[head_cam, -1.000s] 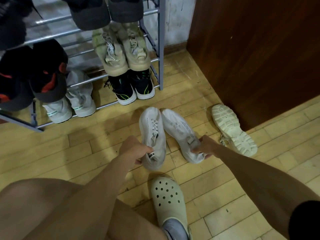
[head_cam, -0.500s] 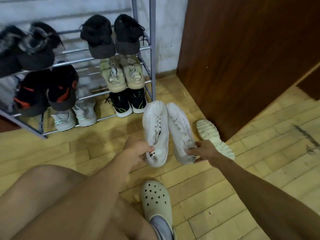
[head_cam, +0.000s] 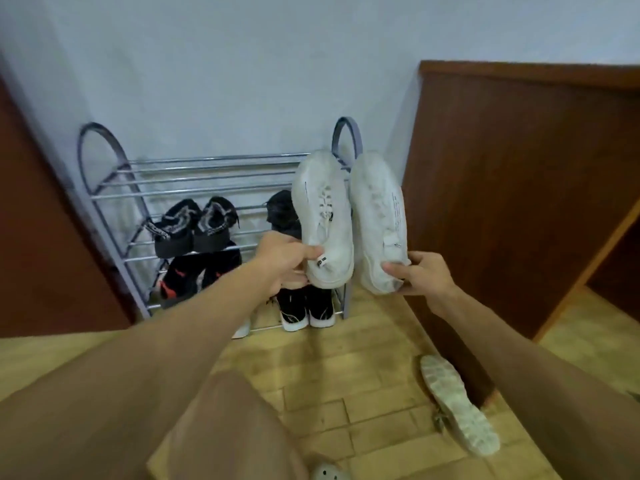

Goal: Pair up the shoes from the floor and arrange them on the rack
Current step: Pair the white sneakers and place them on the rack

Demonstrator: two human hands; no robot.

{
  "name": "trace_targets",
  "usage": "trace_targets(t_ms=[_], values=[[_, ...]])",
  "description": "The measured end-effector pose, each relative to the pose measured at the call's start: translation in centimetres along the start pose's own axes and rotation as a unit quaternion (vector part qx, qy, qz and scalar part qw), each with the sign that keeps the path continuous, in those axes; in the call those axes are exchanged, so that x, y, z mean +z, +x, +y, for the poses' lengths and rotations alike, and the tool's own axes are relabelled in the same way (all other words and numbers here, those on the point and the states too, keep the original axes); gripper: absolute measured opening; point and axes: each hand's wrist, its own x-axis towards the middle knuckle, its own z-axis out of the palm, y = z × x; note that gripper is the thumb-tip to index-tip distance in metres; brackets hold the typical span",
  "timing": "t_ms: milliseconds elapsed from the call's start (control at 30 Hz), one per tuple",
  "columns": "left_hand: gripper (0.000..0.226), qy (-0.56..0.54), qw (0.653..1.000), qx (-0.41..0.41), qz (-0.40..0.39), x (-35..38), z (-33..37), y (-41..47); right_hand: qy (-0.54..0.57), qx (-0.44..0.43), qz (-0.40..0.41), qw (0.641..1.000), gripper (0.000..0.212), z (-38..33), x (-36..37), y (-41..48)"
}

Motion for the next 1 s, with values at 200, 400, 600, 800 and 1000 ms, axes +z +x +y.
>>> trace_targets(t_ms=[200, 400, 600, 800, 1000], values=[[0.040, -0.011, 0.997, 0.057, 0.054, -5.0, 7.8, 2.0, 0.028, -0.036, -0.005, 0.999, 0.039, -10.7, 3.5, 3.9], [0.039, -0.023, 0.995, 0.059, 0.080, -7.4, 11.3, 7.5, 0.001, -0.025, -0.012, 1.000, 0.043, -16.8, 5.9, 9.8], [0.024, -0.030, 0.992, 0.053, 0.106, -8.2, 12.8, 14.7, -0.014, -0.016, -0.010, 1.000, 0.027, -17.8, 7.5, 16.3], [0.031, -0.007, 0.994, 0.029, 0.103, -7.4, 12.5, 19.7, -0.013, 0.011, -0.015, 1.000, 0.031, -16.5, 10.0, 20.4], [0.025, 0.020, 0.996, 0.021, 0.089, -6.4, 11.0, 21.6, -0.164, -0.065, 0.063, 0.982, 0.036, -14.5, 11.2, 21.9]])
